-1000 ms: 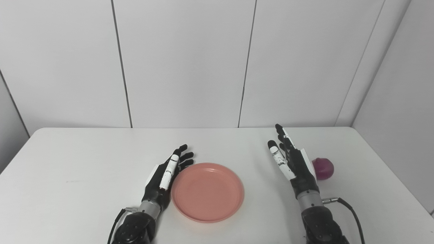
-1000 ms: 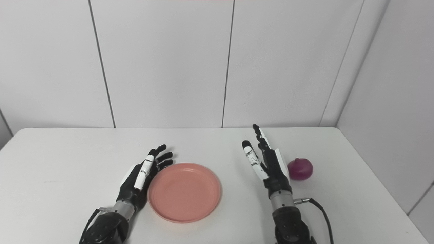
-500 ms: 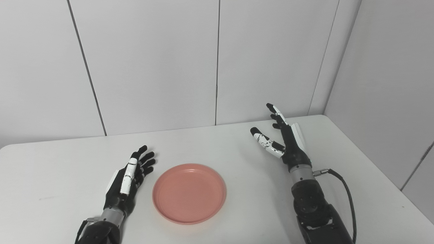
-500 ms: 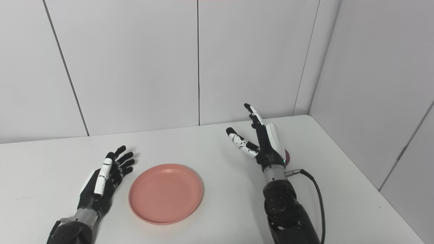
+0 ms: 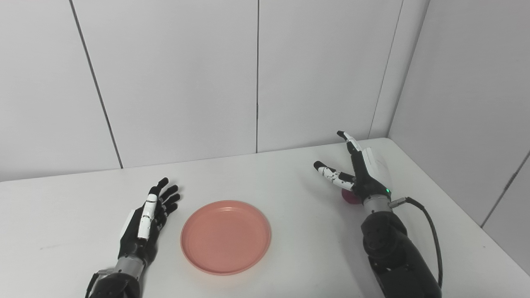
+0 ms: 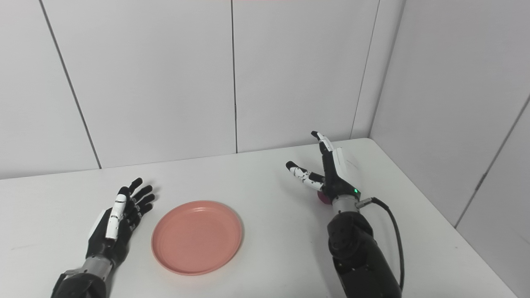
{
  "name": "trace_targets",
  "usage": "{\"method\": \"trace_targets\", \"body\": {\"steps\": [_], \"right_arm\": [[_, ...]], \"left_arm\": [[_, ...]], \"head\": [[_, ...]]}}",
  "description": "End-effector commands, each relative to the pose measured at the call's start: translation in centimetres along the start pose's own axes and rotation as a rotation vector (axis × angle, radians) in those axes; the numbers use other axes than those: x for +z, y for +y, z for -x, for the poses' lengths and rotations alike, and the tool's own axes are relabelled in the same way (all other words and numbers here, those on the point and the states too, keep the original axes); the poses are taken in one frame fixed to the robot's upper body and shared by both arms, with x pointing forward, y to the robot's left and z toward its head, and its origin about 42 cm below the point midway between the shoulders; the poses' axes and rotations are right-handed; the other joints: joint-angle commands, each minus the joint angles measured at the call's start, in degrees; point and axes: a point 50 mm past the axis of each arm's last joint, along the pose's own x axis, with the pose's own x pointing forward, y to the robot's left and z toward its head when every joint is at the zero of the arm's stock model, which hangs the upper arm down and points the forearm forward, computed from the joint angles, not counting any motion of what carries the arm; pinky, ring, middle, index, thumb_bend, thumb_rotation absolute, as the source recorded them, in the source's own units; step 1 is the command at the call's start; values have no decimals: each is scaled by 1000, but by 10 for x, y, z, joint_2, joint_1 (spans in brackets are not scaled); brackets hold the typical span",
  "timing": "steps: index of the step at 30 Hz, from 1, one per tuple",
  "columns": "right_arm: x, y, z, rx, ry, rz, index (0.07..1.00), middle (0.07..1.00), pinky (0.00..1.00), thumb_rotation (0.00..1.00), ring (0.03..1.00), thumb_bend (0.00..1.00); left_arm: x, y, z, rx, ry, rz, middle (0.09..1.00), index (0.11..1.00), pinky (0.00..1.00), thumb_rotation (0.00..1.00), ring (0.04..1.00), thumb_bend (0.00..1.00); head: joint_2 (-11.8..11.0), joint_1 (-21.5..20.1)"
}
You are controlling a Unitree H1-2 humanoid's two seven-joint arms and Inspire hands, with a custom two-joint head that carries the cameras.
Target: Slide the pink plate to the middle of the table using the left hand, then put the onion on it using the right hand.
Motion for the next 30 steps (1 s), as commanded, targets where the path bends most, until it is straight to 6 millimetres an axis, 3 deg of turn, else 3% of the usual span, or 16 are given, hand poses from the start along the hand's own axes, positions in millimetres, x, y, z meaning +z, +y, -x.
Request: {"method": "trace_targets", "body": {"steps": [1,17,26,30], "right_arm": [[11,-23,-19,-67,-22,57,922,920,885,489,921,860],[-5,-42,-25,-38,69,173,906,905,917,455,915,923],[-9,-39,-27,17,98,211,901,901,911,457,905,969],[-12,-36,-27,53,113,221,894,899,916,410,902,972]], "left_arm": [[-18,6,9,13,79,18,895,919,911,1000,886,479],[-14,-6,9,2,78,33,876,897,894,1000,865,480],[-9,-11,11,-15,70,40,878,893,894,1000,873,487],[-8,-14,12,-11,77,41,875,892,893,1000,867,490]], "head": [[1,-1],[-2,-19],[1,-20],[2,-21]]}}
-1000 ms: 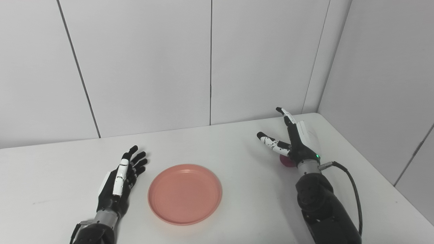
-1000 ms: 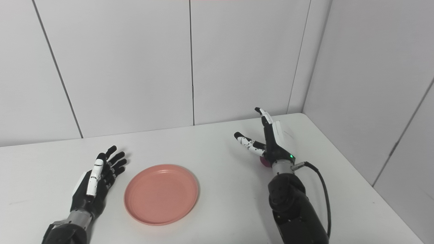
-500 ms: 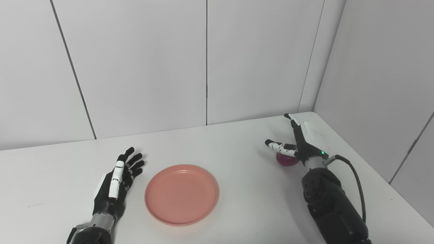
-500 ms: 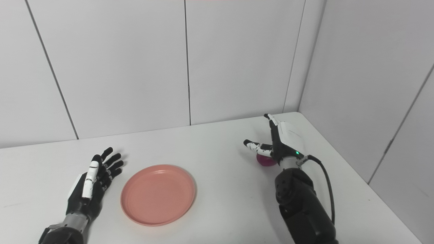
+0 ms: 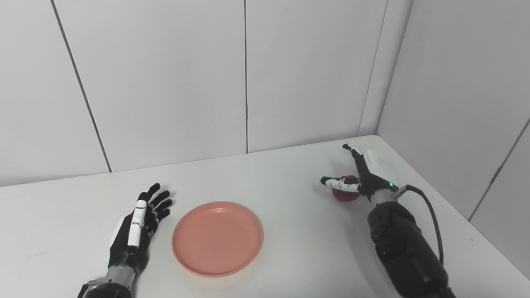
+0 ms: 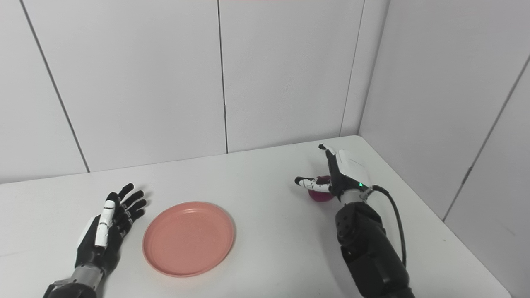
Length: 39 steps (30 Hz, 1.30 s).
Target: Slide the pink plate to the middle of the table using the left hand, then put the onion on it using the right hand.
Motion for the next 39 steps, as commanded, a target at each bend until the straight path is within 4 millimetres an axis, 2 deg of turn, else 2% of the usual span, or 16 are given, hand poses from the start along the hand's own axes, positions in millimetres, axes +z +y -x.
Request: {"method": "trace_targets", "body": {"steps": [1,4,16,24,28,30,31,32,33,34,37,39], "right_arm": [[13,-25,-12,-73,-26,12,893,899,917,402,902,973],[13,-24,-12,-63,-18,11,878,895,901,336,898,982],[12,-12,-15,35,5,22,869,886,889,232,894,955],[13,0,-17,30,9,6,786,799,779,139,793,913],[12,5,-17,18,2,11,733,739,719,87,718,849],[11,7,-16,-11,-13,-19,658,599,507,17,549,793],[11,8,-16,-24,-8,-36,658,599,507,17,549,793],[11,9,-16,-32,-3,-47,559,530,415,7,461,637],[12,9,-16,-41,1,-50,526,506,384,3,432,585],[12,9,-16,-48,4,-51,504,488,304,1,364,551],[12,8,-16,-67,3,-54,507,419,259,0,342,524],[13,7,-15,-76,2,-64,520,446,276,0,362,517]], "left_arm": [[-12,-4,5,0,73,24,875,892,894,1000,867,489],[-12,-4,5,0,74,23,876,893,894,1000,870,488],[-12,-5,6,7,75,27,871,887,890,1000,863,491],[-12,-6,6,8,73,30,870,882,892,1000,862,489],[-12,-7,6,10,74,28,868,881,886,1000,860,490],[-12,-8,7,10,75,28,870,883,883,1000,860,492],[-12,-8,7,11,75,29,870,883,883,1000,860,492],[-12,-8,7,11,75,30,871,884,886,1000,861,490],[-12,-8,7,14,76,31,872,884,886,1000,861,489],[-12,-8,7,16,76,32,868,882,886,1000,858,489],[-11,-9,6,18,77,35,866,878,884,1000,857,483],[-12,-9,6,20,77,36,863,876,882,1000,855,483]], "head": [[1,0],[2,1],[7,2],[9,2],[10,5],[10,6],[10,5],[10,5],[10,6],[10,6],[11,7],[11,7]]}}
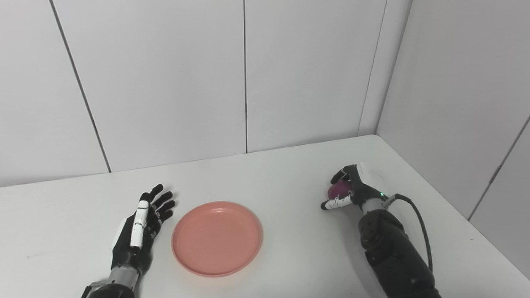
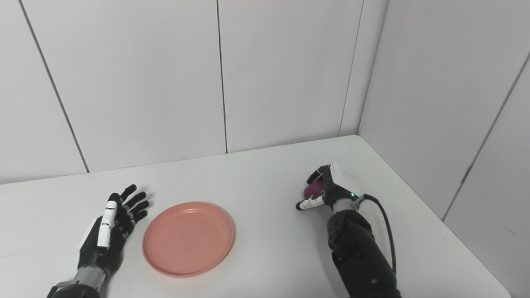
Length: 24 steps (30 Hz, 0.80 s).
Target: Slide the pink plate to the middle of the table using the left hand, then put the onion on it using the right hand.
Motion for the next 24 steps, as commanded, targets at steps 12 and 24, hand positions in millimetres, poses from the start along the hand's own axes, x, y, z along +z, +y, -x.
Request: {"method": "trace_targets", "body": {"steps": [12,24], "right_arm": [[27,-30,-3,-163,-108,-66,528,458,293,0,381,514],[61,-36,20,-166,-260,-231,540,465,264,0,368,511]], "left_arm": [[-12,-4,4,8,71,17,862,877,880,1000,854,479],[-11,-15,4,14,58,44,848,863,861,1000,842,464]], "head": [[-1,7],[2,53]]}}
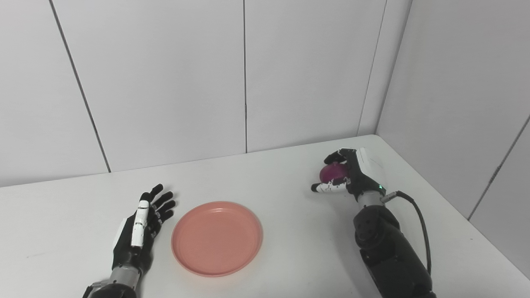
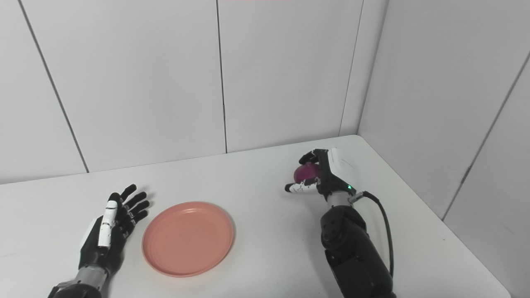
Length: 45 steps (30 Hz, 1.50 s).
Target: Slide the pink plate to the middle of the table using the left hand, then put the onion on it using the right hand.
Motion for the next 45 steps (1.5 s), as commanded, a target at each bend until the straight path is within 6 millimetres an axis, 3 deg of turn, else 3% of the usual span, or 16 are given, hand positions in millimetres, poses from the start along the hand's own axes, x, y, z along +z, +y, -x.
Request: {"method": "trace_targets", "body": {"steps": [1,5,14,19,21,28,32,33,37,42,45], "right_arm": [[26,-10,-5,-22,-116,-57,535,474,279,0,376,512],[30,1,2,38,-161,-85,517,494,336,0,400,516],[38,17,19,163,-275,-158,528,490,339,0,396,514],[45,25,31,219,-302,-187,541,468,265,0,366,511],[50,30,36,241,-321,-191,543,451,224,0,355,509],[69,40,51,302,-367,-198,541,454,234,0,360,510],[81,49,56,345,-401,-222,537,465,272,0,372,511],[83,51,57,355,-406,-227,530,474,327,0,394,513],[93,64,60,379,-400,-210,538,472,267,0,376,511],[104,88,59,435,-424,-253,522,495,357,0,405,514],[111,101,60,451,-436,-222,537,465,272,0,373,510]], "left_arm": [[-11,-9,3,-3,63,26,851,866,860,1000,842,464],[-10,-17,4,-4,64,26,855,881,869,1000,843,465],[-13,-36,1,-25,62,24,876,902,865,1000,861,481],[-15,-46,-1,-41,64,18,891,916,895,1000,875,492],[-14,-50,-1,-45,63,21,891,915,912,1000,876,496],[-14,-55,-2,-43,62,10,895,919,918,1000,879,503],[-14,-54,-3,-38,64,15,897,919,925,1000,883,505],[-13,-54,-3,-37,64,16,897,919,927,1000,883,506],[-14,-53,-3,-28,61,12,894,914,925,1000,880,501],[-16,-51,-2,-13,60,3,887,912,907,1000,870,501],[-17,-50,-2,-3,59,0,876,904,886,1000,858,496]], "head": [[-1,10],[1,41],[2,98],[2,128],[2,134],[3,148],[3,148],[3,148],[2,148],[2,147],[2,147]]}}
